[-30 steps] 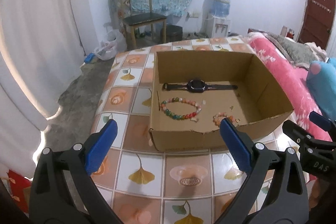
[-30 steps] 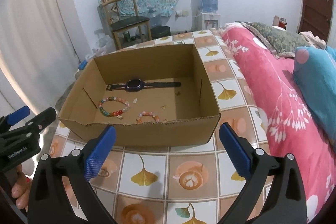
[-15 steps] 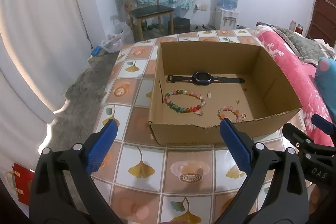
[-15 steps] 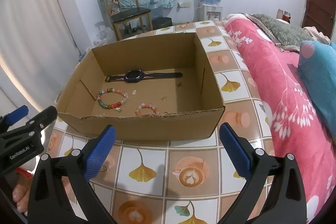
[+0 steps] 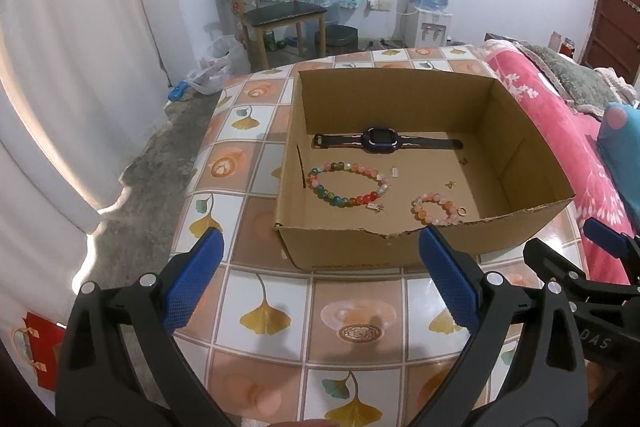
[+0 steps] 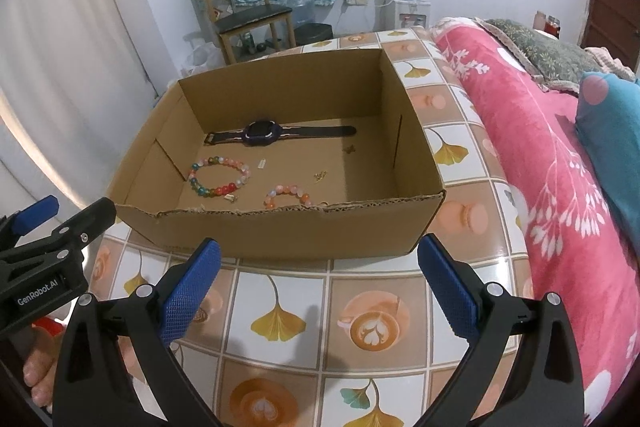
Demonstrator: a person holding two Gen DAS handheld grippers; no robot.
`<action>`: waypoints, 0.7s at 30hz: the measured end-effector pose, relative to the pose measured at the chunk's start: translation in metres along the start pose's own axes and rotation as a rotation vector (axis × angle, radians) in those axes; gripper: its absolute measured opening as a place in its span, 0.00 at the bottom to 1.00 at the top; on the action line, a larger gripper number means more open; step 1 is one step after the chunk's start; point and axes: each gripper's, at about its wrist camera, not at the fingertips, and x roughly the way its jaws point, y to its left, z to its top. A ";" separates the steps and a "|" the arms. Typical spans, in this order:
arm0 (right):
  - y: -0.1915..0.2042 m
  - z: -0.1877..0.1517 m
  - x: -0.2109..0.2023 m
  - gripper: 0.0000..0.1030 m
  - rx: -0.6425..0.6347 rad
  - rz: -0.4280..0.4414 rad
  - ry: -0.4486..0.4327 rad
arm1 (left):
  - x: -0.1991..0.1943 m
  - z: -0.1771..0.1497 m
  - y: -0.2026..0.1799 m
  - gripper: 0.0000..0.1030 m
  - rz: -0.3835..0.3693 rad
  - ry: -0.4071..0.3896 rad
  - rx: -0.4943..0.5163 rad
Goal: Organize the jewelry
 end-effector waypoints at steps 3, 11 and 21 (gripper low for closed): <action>0.000 0.000 0.000 0.93 0.003 0.001 0.002 | -0.001 -0.001 -0.001 0.92 -0.004 -0.001 -0.001; -0.002 -0.001 -0.001 0.93 0.000 -0.003 0.003 | -0.002 -0.003 -0.001 0.92 -0.022 0.006 -0.008; -0.002 -0.001 -0.004 0.93 -0.009 -0.005 -0.001 | -0.002 -0.003 -0.002 0.92 -0.023 0.007 -0.010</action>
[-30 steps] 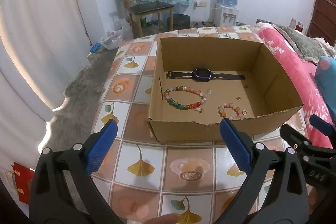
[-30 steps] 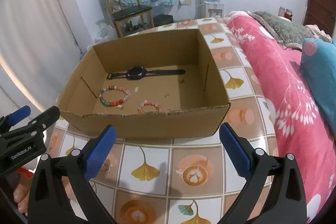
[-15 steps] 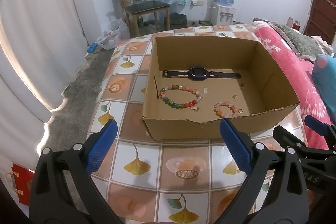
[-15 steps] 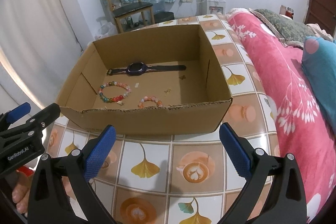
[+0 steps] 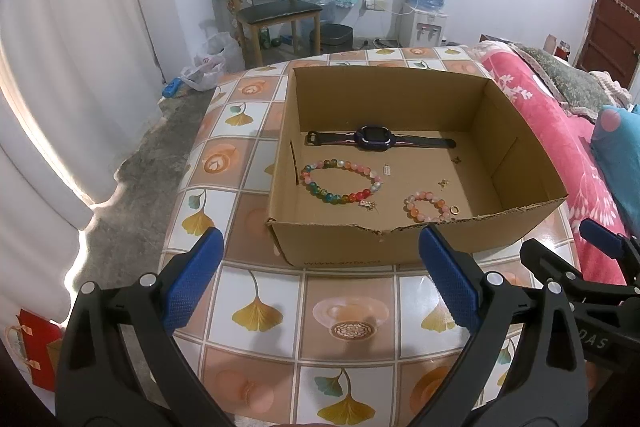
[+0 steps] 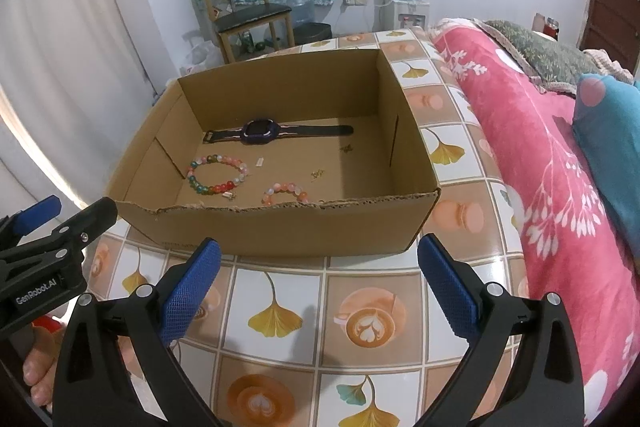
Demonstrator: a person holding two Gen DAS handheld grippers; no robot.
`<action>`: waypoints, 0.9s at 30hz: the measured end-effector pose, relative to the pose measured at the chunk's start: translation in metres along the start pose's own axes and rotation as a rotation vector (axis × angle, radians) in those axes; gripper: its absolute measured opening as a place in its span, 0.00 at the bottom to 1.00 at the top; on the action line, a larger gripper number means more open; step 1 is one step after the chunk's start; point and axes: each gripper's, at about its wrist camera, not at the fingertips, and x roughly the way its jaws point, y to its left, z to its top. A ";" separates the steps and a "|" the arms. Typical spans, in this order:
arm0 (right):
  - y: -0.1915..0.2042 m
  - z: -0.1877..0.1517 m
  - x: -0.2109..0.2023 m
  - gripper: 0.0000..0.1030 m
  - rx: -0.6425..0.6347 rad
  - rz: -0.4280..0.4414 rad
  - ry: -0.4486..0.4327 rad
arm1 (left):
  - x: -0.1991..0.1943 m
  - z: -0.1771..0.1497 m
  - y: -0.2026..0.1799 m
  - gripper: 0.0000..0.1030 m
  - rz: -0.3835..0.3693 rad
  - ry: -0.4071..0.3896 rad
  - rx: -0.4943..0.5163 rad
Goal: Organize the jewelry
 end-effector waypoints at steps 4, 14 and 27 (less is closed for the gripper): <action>0.000 0.001 -0.001 0.93 -0.005 0.002 -0.001 | 0.000 0.000 0.001 0.92 0.000 -0.001 0.001; 0.000 0.001 -0.002 0.93 -0.008 0.004 -0.001 | -0.001 0.000 0.000 0.92 -0.001 -0.001 0.001; 0.000 0.001 -0.004 0.93 -0.008 0.006 -0.006 | -0.001 0.000 0.001 0.92 -0.001 -0.003 -0.001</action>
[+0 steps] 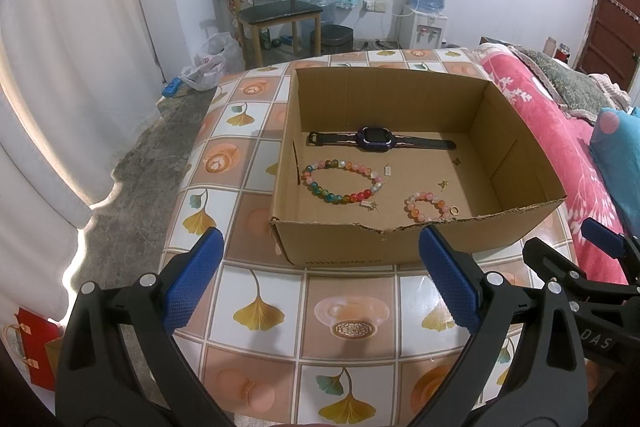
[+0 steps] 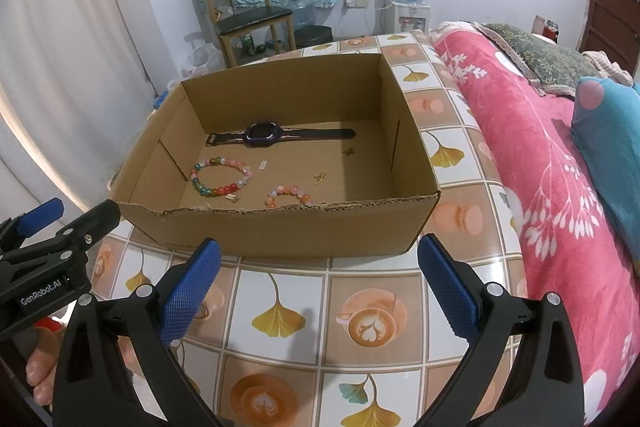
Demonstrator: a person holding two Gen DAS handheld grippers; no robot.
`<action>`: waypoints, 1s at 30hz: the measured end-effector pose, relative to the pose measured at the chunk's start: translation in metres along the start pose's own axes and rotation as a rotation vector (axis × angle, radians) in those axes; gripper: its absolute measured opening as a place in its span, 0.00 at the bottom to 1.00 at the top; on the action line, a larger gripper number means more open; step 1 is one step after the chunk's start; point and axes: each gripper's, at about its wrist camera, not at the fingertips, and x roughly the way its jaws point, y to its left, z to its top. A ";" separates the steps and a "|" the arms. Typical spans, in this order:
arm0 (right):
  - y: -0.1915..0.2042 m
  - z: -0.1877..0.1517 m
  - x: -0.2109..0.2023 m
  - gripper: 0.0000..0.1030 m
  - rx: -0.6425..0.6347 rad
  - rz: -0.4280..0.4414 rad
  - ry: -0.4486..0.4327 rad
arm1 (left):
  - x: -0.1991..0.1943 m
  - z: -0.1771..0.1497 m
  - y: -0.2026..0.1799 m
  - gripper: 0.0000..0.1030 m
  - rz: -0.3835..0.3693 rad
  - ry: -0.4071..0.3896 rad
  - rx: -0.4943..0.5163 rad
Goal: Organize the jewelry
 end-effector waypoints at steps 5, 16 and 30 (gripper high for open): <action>0.000 0.000 0.000 0.93 -0.004 0.001 -0.001 | 0.000 0.000 0.001 0.92 -0.001 0.000 -0.001; 0.000 0.001 -0.001 0.93 -0.006 0.001 -0.003 | 0.000 0.000 0.001 0.92 -0.002 0.001 -0.002; 0.000 0.001 -0.001 0.93 -0.005 0.001 -0.002 | -0.001 0.001 0.001 0.92 -0.003 0.001 -0.003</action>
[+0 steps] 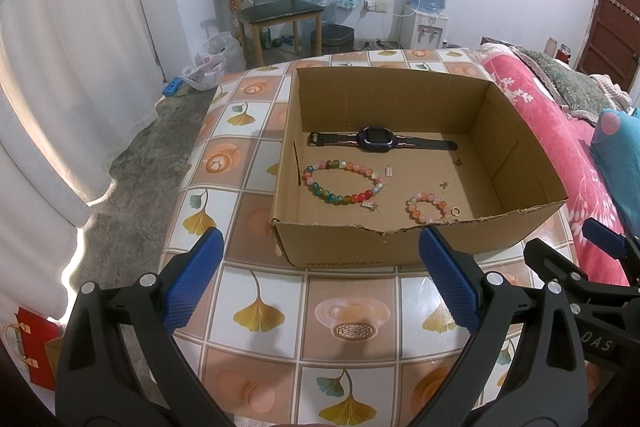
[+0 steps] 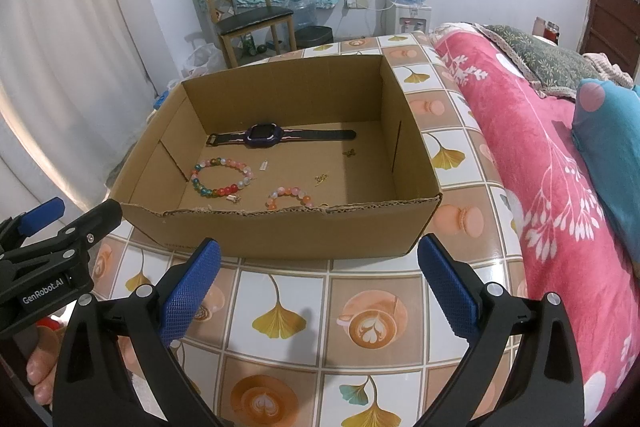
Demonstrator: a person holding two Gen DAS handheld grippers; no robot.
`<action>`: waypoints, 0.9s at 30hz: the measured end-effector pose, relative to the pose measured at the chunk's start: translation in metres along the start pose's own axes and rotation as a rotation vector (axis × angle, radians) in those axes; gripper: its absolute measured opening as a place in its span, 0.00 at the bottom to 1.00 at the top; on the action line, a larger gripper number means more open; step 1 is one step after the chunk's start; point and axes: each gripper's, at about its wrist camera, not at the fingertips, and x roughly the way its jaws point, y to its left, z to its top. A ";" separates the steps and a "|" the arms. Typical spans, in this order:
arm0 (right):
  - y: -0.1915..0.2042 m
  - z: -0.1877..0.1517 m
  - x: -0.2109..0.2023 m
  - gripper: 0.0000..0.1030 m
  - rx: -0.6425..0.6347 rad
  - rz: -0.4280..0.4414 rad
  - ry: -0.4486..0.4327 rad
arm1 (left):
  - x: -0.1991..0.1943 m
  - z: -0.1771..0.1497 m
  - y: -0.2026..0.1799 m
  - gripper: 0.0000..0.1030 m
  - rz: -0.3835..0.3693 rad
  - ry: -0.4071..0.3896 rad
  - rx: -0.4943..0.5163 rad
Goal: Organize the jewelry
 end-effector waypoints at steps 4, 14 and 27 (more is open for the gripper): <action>0.000 0.000 0.000 0.93 -0.001 0.001 0.001 | 0.000 0.000 0.000 0.92 0.000 -0.002 0.000; 0.000 0.000 0.000 0.93 0.002 0.000 0.001 | 0.000 0.000 0.001 0.92 0.000 -0.002 -0.001; -0.001 0.000 0.000 0.93 0.003 -0.002 0.001 | 0.001 0.000 0.002 0.92 -0.002 -0.001 0.000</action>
